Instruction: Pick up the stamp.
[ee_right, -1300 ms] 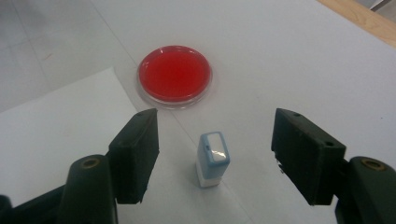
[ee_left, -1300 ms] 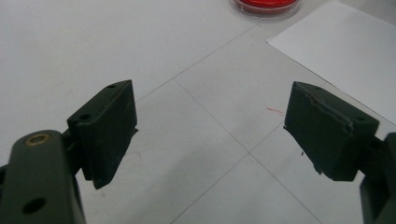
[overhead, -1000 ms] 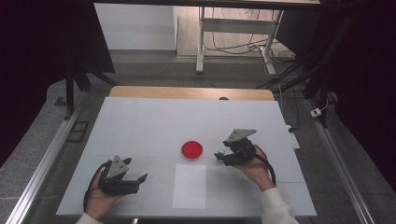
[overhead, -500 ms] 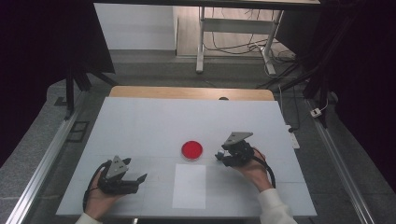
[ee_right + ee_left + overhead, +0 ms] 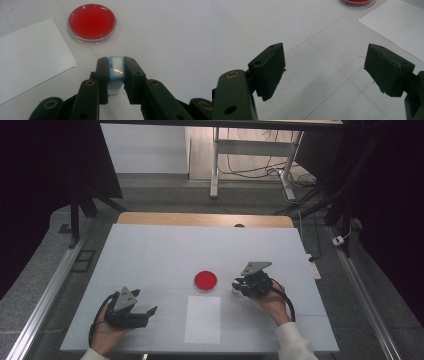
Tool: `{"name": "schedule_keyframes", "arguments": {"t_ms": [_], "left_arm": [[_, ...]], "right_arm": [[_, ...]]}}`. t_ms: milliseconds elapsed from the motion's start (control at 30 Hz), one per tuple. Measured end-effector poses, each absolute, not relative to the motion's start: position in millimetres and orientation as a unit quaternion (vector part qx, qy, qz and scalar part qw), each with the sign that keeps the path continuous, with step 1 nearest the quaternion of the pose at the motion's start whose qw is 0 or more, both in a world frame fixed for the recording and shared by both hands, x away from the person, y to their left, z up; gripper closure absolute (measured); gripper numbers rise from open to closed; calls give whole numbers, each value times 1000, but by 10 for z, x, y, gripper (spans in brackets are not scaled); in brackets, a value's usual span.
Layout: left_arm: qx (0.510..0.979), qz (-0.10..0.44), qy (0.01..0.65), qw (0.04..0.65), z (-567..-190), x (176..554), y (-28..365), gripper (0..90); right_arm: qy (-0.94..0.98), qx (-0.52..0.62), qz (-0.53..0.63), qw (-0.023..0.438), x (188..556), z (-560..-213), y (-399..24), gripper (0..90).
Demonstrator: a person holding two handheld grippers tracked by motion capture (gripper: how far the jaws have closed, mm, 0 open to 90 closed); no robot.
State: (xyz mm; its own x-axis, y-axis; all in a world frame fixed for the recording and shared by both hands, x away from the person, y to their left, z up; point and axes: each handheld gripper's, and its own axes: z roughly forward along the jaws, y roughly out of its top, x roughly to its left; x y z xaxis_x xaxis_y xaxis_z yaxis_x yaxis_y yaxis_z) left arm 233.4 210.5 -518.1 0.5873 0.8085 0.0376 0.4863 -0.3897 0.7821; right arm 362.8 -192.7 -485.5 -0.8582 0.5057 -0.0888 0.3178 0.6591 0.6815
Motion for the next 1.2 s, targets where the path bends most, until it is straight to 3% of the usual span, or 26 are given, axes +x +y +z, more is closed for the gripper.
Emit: {"name": "schedule_keyframes", "arguments": {"t_ms": [1200], "left_arm": [[806,216,403,376,-5194,2338,2104,176]], "right_arm": [[876,242,383,164,3549,-4688,-1965,753]]}}
